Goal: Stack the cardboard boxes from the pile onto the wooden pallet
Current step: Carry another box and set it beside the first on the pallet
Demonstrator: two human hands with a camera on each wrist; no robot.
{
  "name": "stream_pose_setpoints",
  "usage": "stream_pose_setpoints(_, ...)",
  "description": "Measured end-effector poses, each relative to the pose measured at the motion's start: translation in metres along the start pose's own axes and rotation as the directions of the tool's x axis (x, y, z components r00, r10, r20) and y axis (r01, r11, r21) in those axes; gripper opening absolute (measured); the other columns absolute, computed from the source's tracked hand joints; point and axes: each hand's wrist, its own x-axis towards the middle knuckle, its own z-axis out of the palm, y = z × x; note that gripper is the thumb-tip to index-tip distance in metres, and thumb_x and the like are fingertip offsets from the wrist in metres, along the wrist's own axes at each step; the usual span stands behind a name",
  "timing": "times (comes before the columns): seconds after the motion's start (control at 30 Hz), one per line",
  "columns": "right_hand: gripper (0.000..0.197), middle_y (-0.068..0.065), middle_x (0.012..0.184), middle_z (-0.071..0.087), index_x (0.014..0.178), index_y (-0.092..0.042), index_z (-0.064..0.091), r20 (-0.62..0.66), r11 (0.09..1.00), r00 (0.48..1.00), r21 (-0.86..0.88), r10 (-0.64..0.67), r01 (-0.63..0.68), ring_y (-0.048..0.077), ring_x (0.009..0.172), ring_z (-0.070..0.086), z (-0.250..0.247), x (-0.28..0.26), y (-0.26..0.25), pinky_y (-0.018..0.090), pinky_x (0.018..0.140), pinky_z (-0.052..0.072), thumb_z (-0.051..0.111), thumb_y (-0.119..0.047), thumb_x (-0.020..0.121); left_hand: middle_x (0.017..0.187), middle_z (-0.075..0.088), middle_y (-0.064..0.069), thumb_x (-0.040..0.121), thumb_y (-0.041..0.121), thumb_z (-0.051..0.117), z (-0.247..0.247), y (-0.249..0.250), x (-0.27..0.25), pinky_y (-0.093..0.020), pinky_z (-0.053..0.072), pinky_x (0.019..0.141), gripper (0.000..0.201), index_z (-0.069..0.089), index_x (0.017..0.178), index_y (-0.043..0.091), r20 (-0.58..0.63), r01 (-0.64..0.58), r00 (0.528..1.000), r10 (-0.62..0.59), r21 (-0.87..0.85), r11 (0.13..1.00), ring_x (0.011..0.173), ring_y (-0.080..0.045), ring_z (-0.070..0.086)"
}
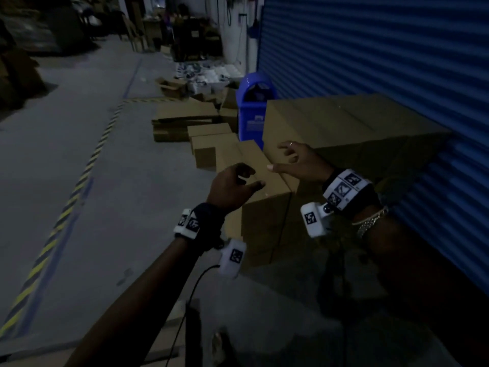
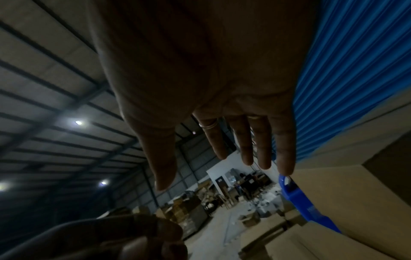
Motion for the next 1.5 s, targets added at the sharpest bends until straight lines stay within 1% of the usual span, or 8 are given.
stream_pose_setpoints(0.23,0.092,0.004,0.142,0.048,0.152,-0.011,0.036,0.128,0.974,0.977,-0.174,0.169,-0.145,0.019,0.130,0.047,0.036,0.158,0.048,0.029,0.095,0.040,0.085,-0.036,0.078,0.134,0.053,-0.008,0.074,0.055,0.083,0.058,-0.094,0.149,-0.035,0.050,0.089,0.069,0.056,0.129,0.021,0.170,0.220,0.957,-0.237,0.114,0.969,0.115,-0.027,0.058)
stream_pose_setpoints(0.37,0.125,0.010,0.161,0.028,0.158,-0.021,0.022,0.168,0.923,0.930,-0.268,0.326,-0.276,0.031,0.142,0.038,0.079,0.211,0.105,0.045,0.113,0.039,0.090,-0.059,0.060,0.142,0.043,-0.014,0.069,0.050,0.088,0.090,-0.141,0.187,-0.039,0.049,0.093,0.089,0.046,0.140,0.017,0.254,0.282,0.911,-0.324,0.187,0.941,0.119,-0.034,0.053)
stream_pose_setpoints(0.63,0.116,0.011,0.163,0.020,0.159,-0.026,0.021,0.177,0.913,0.908,-0.225,0.381,-0.339,0.034,0.147,0.028,0.129,0.294,0.205,0.042,0.116,0.031,0.089,-0.049,0.068,0.159,0.019,-0.011,0.061,0.056,0.091,0.140,-0.216,0.238,-0.056,0.046,0.105,0.108,0.036,0.148,0.026,0.270,0.345,0.876,-0.400,0.231,0.910,0.138,-0.041,0.034)
stream_pose_setpoints(0.8,0.123,0.003,0.168,0.002,0.159,-0.038,0.016,0.242,0.919,0.898,-0.242,0.367,-0.310,0.030,0.154,0.009,0.151,0.327,0.254,0.049,0.121,0.021,0.086,-0.065,0.061,0.167,0.000,-0.009,0.064,0.047,0.092,0.179,-0.236,0.269,-0.050,0.048,0.104,0.113,0.028,0.155,0.026,0.300,0.424,0.824,-0.480,0.235,0.875,0.137,-0.043,0.041)
stream_pose_setpoints(1.0,0.128,-0.005,0.166,-0.017,0.157,-0.045,0.012,0.277,0.928,0.900,-0.261,0.336,-0.266,0.032,0.154,-0.003,0.162,0.346,0.311,0.049,0.123,0.014,0.088,-0.065,0.056,0.168,0.004,-0.011,0.071,0.047,0.088,0.219,-0.253,0.284,-0.053,0.044,0.106,0.108,0.029,0.156,0.016,0.250,0.354,0.878,-0.408,0.233,0.906,0.137,-0.044,0.042)
stream_pose_setpoints(1.1,0.126,-0.012,0.164,-0.021,0.154,-0.054,0.009,0.307,0.937,0.903,-0.273,0.301,-0.219,0.035,0.153,0.003,0.160,0.351,0.327,0.053,0.121,0.019,0.086,-0.068,0.055,0.165,0.011,-0.022,0.056,0.074,0.077,0.237,-0.270,0.277,-0.062,0.045,0.103,0.119,0.038,0.152,0.014,0.157,0.308,0.921,-0.357,0.266,0.913,0.136,-0.050,0.041)
stream_pose_setpoints(1.27,0.118,-0.017,0.165,-0.015,0.152,-0.054,0.022,0.247,0.974,0.948,-0.150,0.202,-0.168,0.026,0.154,0.007,0.165,0.350,0.339,0.048,0.121,0.027,0.085,-0.070,0.053,0.168,0.004,-0.012,0.069,0.083,0.065,0.246,-0.288,0.267,-0.053,0.047,0.104,0.116,0.031,0.157,0.016,0.073,0.255,0.957,-0.279,0.240,0.937,0.154,-0.027,0.010)
stream_pose_setpoints(1.5,0.112,-0.009,0.168,-0.006,0.150,-0.049,0.037,0.116,0.994,0.992,-0.103,0.057,-0.045,0.015,0.153,0.009,0.177,0.351,0.355,0.036,0.114,0.033,0.084,-0.073,0.051,0.169,0.003,-0.004,0.077,0.056,0.081,0.248,-0.292,0.260,-0.048,0.042,0.110,0.101,0.033,0.156,0.015,-0.035,0.230,0.973,-0.228,0.094,0.969,0.155,-0.020,0.014)
